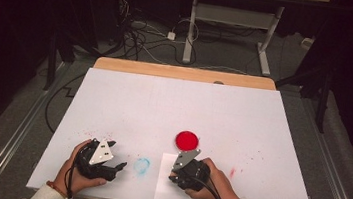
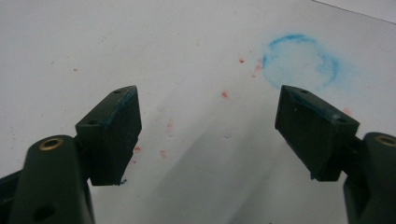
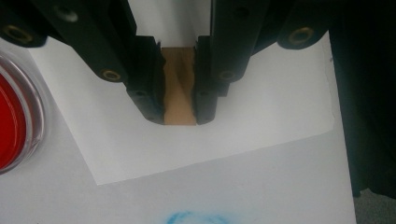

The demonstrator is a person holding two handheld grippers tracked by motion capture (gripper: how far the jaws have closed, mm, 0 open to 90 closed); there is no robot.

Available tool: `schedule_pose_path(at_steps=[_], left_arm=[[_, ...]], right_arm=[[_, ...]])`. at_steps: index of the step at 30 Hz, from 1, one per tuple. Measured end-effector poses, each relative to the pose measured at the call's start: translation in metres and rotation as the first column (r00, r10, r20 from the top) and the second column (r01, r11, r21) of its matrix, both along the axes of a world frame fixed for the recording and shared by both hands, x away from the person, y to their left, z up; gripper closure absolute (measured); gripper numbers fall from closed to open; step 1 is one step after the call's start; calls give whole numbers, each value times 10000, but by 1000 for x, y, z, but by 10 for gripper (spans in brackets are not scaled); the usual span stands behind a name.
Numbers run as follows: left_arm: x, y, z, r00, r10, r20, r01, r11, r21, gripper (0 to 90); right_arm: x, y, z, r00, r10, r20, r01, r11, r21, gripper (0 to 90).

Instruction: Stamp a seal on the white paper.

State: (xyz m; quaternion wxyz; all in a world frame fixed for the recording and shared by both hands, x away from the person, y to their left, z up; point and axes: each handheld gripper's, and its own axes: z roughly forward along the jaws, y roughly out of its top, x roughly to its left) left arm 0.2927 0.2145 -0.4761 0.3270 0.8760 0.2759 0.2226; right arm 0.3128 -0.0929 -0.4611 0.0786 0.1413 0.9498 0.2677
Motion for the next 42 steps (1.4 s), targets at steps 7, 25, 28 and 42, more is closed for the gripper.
schedule_pose_path(at_steps=[7,25,28,42], left_arm=[[1,0,0,10000,13,-2,-13,10000,37,225],[1,2,1,10000,14,29,-14,10000,30,225],[1,2,0,10000,4,26,-4,10000,31,225],[3,10,3,9996,216,187,-212,9995,-244,224]], right_arm=[[0,0,-1,10000,19,-57,-19,10000,89,758],[4,-15,35,9986,-353,397,304,9927,1168,758],[3,-17,40,9979,-417,489,352,9915,1254,758],[8,-26,50,9939,-463,1006,321,9899,1380,758]])
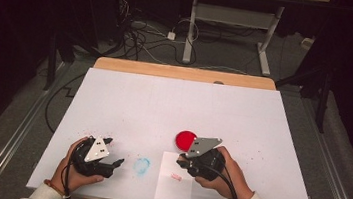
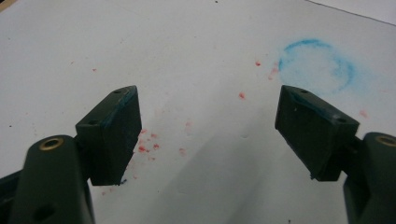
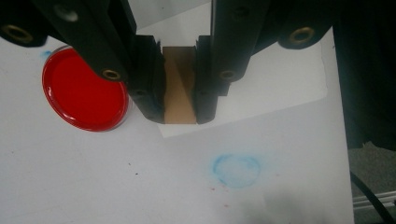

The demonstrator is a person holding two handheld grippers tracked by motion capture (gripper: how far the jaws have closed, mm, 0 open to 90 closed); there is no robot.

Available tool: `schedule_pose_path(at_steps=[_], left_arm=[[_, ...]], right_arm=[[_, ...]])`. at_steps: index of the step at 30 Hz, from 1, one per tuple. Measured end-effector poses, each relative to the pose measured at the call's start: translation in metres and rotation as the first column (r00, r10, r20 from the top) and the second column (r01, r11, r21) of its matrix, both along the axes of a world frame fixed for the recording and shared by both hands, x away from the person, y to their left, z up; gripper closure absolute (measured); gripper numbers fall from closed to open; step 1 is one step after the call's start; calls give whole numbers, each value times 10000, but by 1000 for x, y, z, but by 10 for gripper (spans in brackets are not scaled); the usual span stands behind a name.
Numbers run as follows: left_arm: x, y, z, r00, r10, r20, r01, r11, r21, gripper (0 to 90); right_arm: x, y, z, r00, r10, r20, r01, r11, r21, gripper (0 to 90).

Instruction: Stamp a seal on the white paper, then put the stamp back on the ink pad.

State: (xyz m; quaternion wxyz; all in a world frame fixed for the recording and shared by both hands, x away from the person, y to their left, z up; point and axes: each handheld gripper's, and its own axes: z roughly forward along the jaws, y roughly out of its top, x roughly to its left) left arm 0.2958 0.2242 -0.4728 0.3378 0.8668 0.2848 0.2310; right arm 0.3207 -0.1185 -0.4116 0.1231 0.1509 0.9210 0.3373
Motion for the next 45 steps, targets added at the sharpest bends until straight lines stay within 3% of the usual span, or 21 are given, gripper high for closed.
schedule_pose_path(at_steps=[5,29,39,45], left_arm=[[0,-1,0,9998,-151,91,150,9998,158,224],[-2,1,-1,9999,-107,-84,108,9999,57,224],[-1,0,-2,9999,-65,-156,67,9999,118,225],[-2,0,-2,9999,-62,-119,63,9999,114,226]], right_arm=[[1,-3,2,9999,-72,137,72,10000,30,758],[14,-18,12,9967,-640,491,625,9976,307,758],[31,-24,18,9891,-1277,731,1237,9907,567,758],[46,-22,17,9845,-1556,812,1523,9873,458,758]])
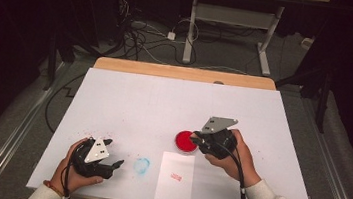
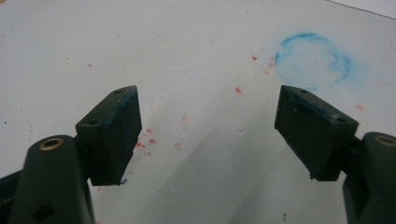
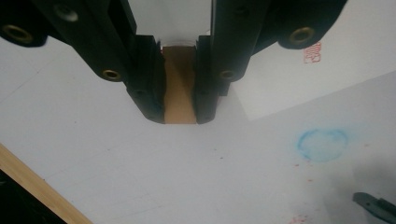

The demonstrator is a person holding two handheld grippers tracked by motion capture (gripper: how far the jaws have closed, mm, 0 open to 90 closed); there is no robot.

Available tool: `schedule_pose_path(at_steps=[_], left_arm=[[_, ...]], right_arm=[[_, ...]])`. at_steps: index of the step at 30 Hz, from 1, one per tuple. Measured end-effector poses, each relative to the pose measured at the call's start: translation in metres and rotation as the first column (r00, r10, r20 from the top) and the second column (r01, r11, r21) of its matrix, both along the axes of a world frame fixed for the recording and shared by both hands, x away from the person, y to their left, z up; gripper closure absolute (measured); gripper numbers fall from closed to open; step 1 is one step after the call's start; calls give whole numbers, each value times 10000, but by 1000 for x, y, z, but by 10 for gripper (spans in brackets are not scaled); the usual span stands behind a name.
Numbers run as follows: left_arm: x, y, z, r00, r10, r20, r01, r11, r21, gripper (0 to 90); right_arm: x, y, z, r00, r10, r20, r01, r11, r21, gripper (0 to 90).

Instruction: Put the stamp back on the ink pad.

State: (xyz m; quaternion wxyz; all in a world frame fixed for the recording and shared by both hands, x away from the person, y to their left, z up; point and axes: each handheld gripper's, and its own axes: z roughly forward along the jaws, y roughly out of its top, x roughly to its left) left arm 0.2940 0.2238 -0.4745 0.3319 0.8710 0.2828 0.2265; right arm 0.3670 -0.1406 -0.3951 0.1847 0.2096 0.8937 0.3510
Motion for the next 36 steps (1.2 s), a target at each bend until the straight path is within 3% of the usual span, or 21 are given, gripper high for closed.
schedule_pose_path(at_steps=[5,19,36], left_arm=[[1,0,1,9999,-18,155,17,10000,30,226],[0,-2,-1,10000,-39,-61,39,10000,34,226],[0,-4,-2,9997,-156,-177,158,9998,100,233]], right_arm=[[12,3,-6,9995,-269,-186,268,9996,-81,758],[32,17,-25,9948,-524,-871,479,9974,-530,757],[40,33,-49,9894,-478,-1369,310,9920,-1222,730]])
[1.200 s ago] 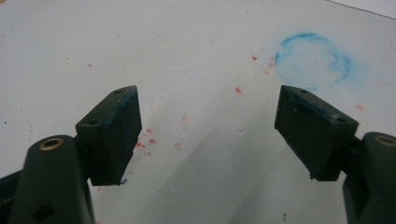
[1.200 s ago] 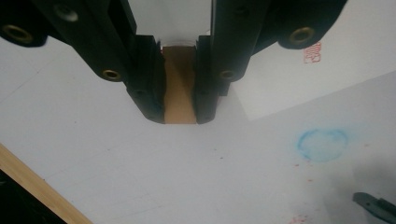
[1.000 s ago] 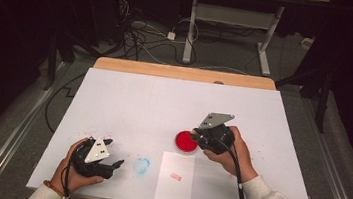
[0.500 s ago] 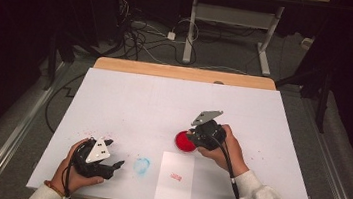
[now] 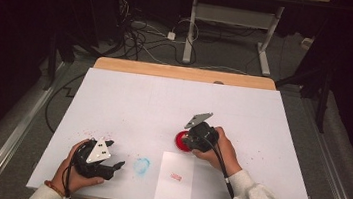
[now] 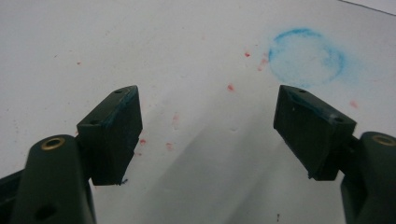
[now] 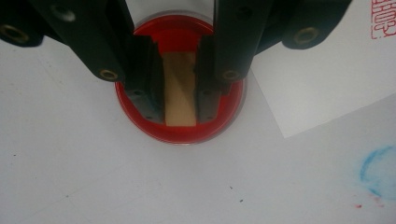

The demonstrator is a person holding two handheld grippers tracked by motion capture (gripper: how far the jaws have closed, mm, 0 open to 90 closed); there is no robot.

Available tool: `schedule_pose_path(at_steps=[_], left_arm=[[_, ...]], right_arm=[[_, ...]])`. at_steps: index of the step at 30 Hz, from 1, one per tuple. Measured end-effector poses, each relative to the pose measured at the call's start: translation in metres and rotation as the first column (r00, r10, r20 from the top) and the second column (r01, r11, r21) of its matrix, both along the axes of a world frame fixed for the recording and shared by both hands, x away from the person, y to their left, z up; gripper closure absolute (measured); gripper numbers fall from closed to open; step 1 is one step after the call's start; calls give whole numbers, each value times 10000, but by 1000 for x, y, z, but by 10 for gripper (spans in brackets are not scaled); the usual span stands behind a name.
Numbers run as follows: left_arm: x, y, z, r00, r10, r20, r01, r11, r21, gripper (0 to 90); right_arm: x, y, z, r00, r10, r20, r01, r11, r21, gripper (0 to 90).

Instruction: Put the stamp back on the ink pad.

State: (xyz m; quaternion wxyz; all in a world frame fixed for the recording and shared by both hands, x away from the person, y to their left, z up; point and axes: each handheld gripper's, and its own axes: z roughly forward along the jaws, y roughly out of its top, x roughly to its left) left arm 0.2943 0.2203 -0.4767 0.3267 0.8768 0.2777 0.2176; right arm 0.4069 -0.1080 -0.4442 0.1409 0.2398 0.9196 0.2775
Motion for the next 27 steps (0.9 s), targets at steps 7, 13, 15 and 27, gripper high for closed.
schedule_pose_path(at_steps=[7,13,15,27], left_arm=[[0,0,0,10000,42,12,-42,10000,-6,231],[-1,-1,1,10000,-23,4,23,10000,-33,231],[-1,-1,0,10000,-6,16,6,10000,-18,231],[-1,-1,1,10000,-37,49,37,10000,2,230]], right_arm=[[-1,1,-1,10000,-72,21,72,10000,-51,756],[0,0,-3,10000,-57,-2,57,10000,3,759],[0,0,-3,10000,-65,-20,65,10000,38,759],[-9,-6,14,9976,136,681,-180,9978,634,649]])
